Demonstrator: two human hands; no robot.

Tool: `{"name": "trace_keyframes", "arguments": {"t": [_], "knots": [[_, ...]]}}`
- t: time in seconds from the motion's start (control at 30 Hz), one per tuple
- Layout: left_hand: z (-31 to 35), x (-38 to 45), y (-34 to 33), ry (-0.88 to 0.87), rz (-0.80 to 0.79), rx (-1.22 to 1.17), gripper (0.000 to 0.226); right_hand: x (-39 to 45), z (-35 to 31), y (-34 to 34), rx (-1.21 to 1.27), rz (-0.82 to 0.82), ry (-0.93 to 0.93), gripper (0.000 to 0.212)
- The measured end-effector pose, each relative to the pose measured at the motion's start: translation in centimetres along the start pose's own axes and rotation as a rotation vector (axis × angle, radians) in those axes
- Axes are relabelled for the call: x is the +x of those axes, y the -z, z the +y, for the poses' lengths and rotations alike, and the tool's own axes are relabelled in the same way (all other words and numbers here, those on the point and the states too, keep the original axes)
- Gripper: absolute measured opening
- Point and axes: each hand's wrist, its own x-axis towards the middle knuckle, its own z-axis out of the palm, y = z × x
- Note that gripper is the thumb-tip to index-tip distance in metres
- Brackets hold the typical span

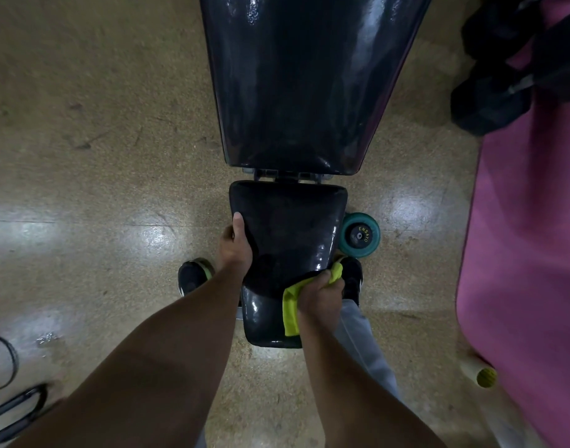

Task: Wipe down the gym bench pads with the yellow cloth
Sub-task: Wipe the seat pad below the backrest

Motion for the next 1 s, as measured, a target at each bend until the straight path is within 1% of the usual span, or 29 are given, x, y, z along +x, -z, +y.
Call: {"name": "trace_keyframes", "arguments": {"t": [0.1, 0.27, 0.43, 0.57, 0.67, 0.77, 0.87, 0.93, 1.0], "knots": [[-0.1, 0.0, 0.0, 0.004, 0.008, 0.002, 0.072, 0.8, -1.0, -0.1, 0.016, 0.012, 0.005, 0.051], [0.0, 0.0, 0.1, 0.02, 0.014, 0.014, 0.086, 2.5, -3.2, -0.2, 0.025, 0.019, 0.003, 0.054], [0.0, 0.1, 0.0, 0.0, 0.025, 0.004, 0.076, 4.2, -6.0, -0.2, 0.007, 0.012, 0.018, 0.055], [-0.2, 0.5, 0.0, -0.006, 0.027, 0.003, 0.068, 5.8, -7.6, -0.6, -0.004, 0.029, 0.086, 0.053], [-0.3, 0.5, 0.0, -0.021, 0.028, -0.001, 0.06, 6.8, -8.9, -0.7, -0.013, 0.034, 0.102, 0.052], [-0.3, 0.6, 0.0, -0.053, 0.039, 0.023, 0.06, 7.9, -10.0, -0.8, -0.019, 0.04, 0.125, 0.053], [-0.6, 0.8, 0.0, -0.029, 0.053, 0.038, 0.066, 9.0, -11.1, -1.0, -0.036, 0.038, 0.171, 0.052], [-0.7, 0.8, -0.2, -0.027, 0.065, 0.027, 0.065, 9.5, -11.9, -1.1, -0.067, 0.053, 0.237, 0.049], [-0.7, 0.8, -0.2, -0.023, 0.079, 0.047, 0.064, 9.9, -12.5, -1.2, -0.158, 0.105, 0.331, 0.05]]}}
